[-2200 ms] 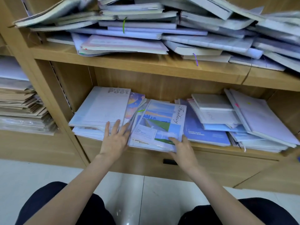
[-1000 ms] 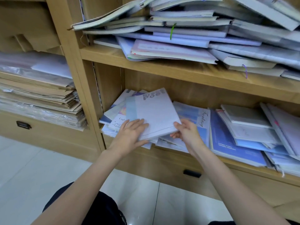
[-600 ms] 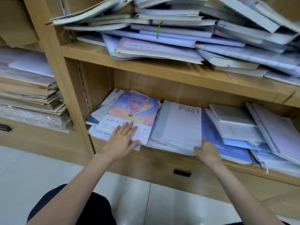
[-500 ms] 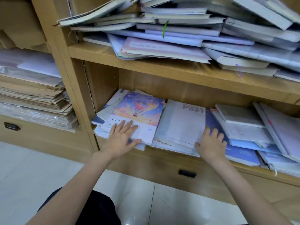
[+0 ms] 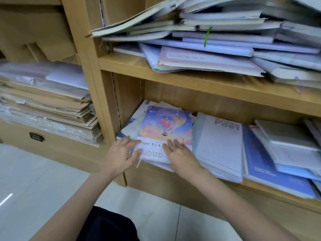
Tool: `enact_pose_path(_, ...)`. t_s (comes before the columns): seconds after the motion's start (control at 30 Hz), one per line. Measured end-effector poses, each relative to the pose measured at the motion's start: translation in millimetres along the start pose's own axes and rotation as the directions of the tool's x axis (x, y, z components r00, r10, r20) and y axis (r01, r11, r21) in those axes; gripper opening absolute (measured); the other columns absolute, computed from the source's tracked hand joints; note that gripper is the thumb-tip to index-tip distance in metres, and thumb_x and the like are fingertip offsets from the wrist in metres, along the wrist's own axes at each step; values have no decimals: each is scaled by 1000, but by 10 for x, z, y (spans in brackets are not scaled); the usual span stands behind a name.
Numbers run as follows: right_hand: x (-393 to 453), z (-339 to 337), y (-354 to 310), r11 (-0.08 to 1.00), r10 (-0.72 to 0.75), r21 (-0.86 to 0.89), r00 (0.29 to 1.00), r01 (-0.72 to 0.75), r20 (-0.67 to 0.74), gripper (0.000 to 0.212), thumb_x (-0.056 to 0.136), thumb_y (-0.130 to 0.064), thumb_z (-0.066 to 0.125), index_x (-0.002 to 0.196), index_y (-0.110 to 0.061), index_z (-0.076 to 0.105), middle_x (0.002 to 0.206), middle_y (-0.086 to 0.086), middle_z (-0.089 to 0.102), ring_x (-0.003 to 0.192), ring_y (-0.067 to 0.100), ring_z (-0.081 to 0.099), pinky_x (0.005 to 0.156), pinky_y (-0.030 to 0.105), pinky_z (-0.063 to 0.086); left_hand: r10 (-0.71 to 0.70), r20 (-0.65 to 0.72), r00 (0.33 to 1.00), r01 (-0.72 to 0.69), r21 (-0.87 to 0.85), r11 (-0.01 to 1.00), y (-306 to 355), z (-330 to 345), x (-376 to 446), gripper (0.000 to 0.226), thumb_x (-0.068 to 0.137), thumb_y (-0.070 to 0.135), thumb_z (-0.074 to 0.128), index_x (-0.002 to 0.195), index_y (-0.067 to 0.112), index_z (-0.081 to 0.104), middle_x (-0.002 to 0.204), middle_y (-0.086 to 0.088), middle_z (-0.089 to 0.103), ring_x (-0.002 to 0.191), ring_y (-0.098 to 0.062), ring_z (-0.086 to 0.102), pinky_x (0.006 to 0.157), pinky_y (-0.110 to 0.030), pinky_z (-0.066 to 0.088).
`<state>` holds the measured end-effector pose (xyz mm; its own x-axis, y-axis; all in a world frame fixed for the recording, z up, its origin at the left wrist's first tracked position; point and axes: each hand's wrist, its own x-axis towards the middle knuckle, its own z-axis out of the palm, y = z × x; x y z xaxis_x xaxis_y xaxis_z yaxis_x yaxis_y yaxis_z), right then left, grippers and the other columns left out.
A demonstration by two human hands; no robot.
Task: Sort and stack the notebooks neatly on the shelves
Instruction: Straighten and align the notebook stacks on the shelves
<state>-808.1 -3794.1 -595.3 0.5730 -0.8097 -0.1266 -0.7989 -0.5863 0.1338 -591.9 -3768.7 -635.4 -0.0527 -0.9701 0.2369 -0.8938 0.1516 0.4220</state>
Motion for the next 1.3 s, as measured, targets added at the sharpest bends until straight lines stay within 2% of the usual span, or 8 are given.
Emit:
enact_pose_path(0.23,-448,-296,436,995,93,-29,979,-100,-184,59,89,2,38,145,-15,27,146,5,38,127,23,44,91,32,40,74,198,977,-70,-27,997,217,-44,273,89,71,66,9,146,21,26,153,3,26,144,-16,10,115,-34,7)
enact_pose_path(0.33,-678,-233,674,970,217,-36,923,-240,-317,59,71,8,61,126,-13,55,112,7,65,74,33,66,51,31,33,65,371,926,-97,68,993,374,108,325,81,75,68,13,148,32,10,158,5,4,145,-17,-6,115,-36,-3)
enact_pose_path(0.43,-817,-162,958,941,321,41,843,-337,-431,56,52,17,65,103,-7,66,72,12,67,34,34,51,31,25,28,16,443,896,-108,183,977,514,191,324,66,90,65,22,147,39,0,157,1,-13,142,-27,-19,113,-44,-11)
enact_pose_path(0.63,-904,-295,1186,897,369,66,660,-436,-655,45,62,8,47,100,-1,69,82,18,68,58,34,64,41,29,44,-27,559,829,-159,281,947,637,97,362,76,91,58,40,146,40,-10,154,-4,-24,139,-37,-24,112,-51,-10)
enact_pose_path(0.77,-882,132,1127,923,308,-88,856,-375,-415,36,71,4,50,103,1,67,103,25,66,89,37,66,73,42,56,-58,548,835,-139,312,940,730,113,395,67,96,49,34,147,37,-8,156,-9,-18,139,-42,-17,113,-56,-2)
enact_pose_path(0.9,-920,297,1101,939,320,104,944,-327,73,48,101,-27,38,146,-18,26,156,2,17,144,18,15,115,45,12,-196,516,834,14,335,942,884,197,551,63,97,51,29,148,35,-4,157,-9,-12,140,-44,-10,113,-58,4)
enact_pose_path(1.1,-731,185,1007,937,234,259,972,-233,28,67,93,-46,49,148,-22,20,158,4,5,146,21,-2,117,42,-1,-251,307,918,109,413,904,1009,436,462,67,94,57,18,148,29,-8,156,-17,-10,139,-48,-8,110,-60,3)
enact_pose_path(1.3,-339,329,720,978,61,197,996,-73,62,95,84,-49,62,151,-22,-1,157,6,-15,142,25,-23,114,47,-13,79,171,982,-146,424,894,561,597,80,102,72,80,34,133,38,-36,152,-7,-24,136,-43,-21,105,-61,-10)
